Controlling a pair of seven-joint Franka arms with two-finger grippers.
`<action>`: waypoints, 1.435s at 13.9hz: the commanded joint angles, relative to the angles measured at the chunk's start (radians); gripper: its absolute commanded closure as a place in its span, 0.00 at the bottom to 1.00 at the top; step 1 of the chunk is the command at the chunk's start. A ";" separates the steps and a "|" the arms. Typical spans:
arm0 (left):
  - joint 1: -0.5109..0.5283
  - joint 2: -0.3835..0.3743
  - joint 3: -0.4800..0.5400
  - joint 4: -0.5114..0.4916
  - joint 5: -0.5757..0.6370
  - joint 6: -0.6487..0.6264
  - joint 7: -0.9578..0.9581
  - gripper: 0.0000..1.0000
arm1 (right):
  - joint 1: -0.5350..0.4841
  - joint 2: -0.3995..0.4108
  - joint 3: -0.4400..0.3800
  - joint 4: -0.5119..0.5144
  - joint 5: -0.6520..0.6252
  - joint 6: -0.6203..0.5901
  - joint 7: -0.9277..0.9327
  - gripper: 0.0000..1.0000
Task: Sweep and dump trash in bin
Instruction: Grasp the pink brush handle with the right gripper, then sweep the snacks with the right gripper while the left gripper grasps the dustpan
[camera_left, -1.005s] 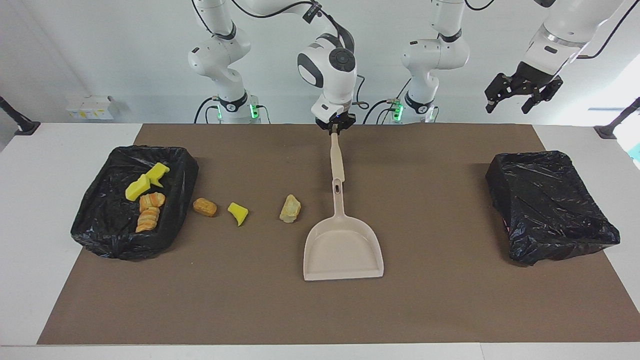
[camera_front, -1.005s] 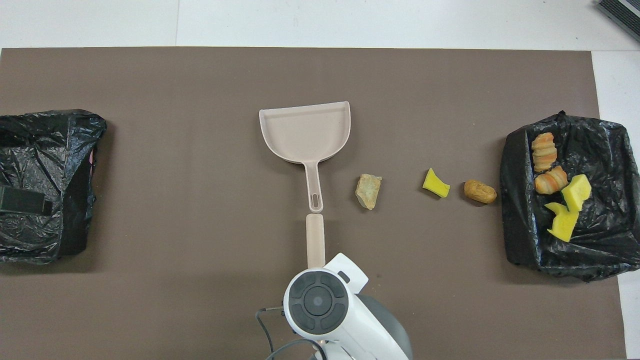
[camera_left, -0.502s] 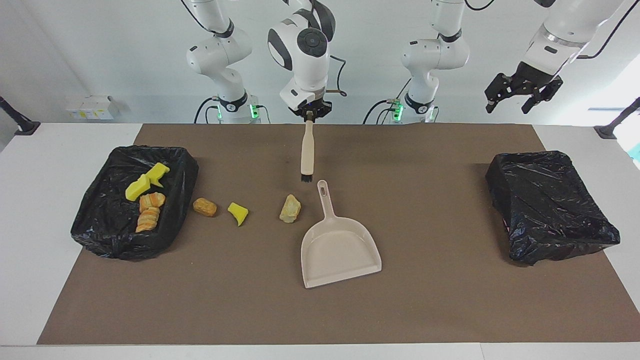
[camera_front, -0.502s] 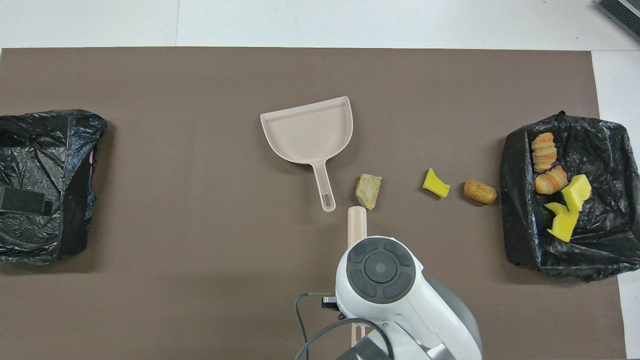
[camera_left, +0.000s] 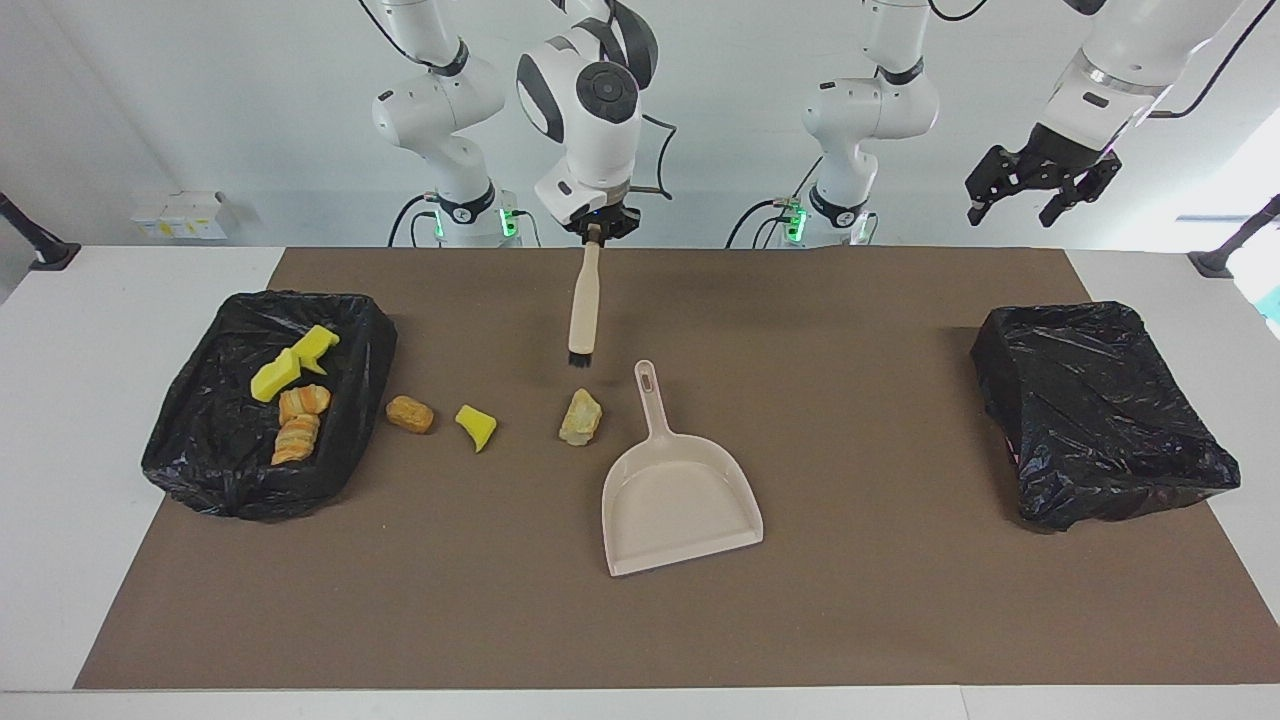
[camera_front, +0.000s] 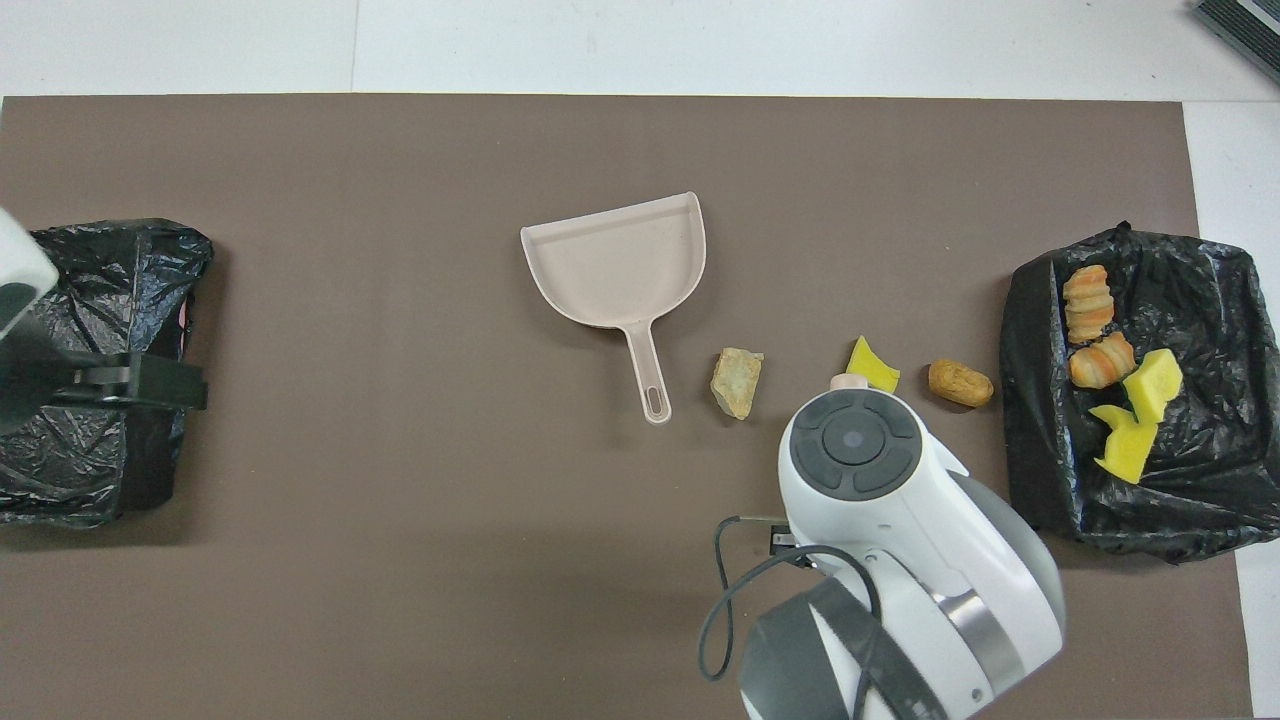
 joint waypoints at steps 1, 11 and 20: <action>-0.108 0.088 0.010 0.001 0.017 0.112 -0.168 0.00 | -0.095 -0.007 0.009 -0.028 -0.091 -0.004 -0.088 1.00; -0.374 0.516 0.009 0.195 0.006 0.422 -0.669 0.00 | -0.366 -0.006 0.009 -0.155 -0.229 0.237 -0.370 1.00; -0.523 0.669 0.009 0.173 0.019 0.530 -0.755 0.00 | -0.414 0.029 0.012 -0.229 -0.247 0.364 -0.452 1.00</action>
